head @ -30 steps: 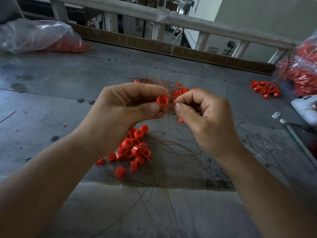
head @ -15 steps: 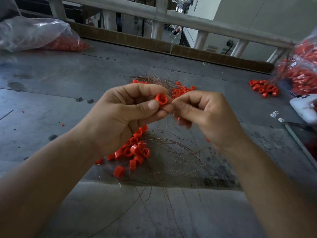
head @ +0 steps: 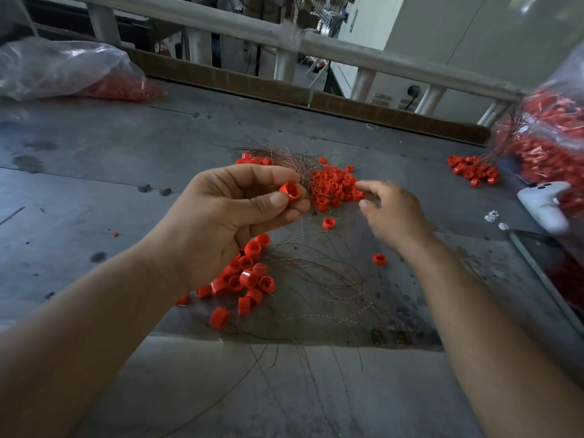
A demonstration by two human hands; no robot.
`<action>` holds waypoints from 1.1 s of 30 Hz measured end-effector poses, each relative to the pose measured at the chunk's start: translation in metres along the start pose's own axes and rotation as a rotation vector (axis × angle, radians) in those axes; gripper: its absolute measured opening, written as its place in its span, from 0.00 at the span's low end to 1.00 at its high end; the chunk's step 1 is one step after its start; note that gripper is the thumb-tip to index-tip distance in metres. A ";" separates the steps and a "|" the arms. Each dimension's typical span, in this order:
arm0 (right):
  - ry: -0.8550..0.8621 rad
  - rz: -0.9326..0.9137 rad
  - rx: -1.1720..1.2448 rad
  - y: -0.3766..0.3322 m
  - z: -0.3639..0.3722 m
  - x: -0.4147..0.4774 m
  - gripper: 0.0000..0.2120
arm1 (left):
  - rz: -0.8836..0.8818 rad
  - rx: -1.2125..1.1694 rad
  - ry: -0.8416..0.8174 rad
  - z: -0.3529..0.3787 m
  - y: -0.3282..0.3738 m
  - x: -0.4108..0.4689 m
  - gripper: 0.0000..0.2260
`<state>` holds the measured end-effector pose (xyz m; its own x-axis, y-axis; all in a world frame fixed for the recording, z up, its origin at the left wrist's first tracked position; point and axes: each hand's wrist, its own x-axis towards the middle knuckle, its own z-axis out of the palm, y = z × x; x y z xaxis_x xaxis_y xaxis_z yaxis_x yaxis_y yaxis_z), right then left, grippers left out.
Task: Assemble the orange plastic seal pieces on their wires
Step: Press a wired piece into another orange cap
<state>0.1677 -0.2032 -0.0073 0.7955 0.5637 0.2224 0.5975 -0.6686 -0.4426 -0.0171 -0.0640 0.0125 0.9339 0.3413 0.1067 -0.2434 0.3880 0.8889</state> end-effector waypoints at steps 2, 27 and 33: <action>-0.020 -0.015 -0.042 0.002 0.003 0.006 0.22 | -0.002 0.004 -0.004 0.000 0.000 0.000 0.09; 0.026 -0.040 0.204 0.004 -0.017 0.000 0.16 | 0.000 0.062 -0.005 0.002 -0.001 -0.002 0.10; -0.047 0.010 0.134 0.009 -0.006 0.002 0.05 | 0.001 0.061 -0.017 0.002 0.000 -0.002 0.10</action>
<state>0.1757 -0.2108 -0.0057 0.7937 0.5818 0.1778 0.5684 -0.6051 -0.5575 -0.0182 -0.0662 0.0128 0.9381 0.3268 0.1146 -0.2284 0.3349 0.9142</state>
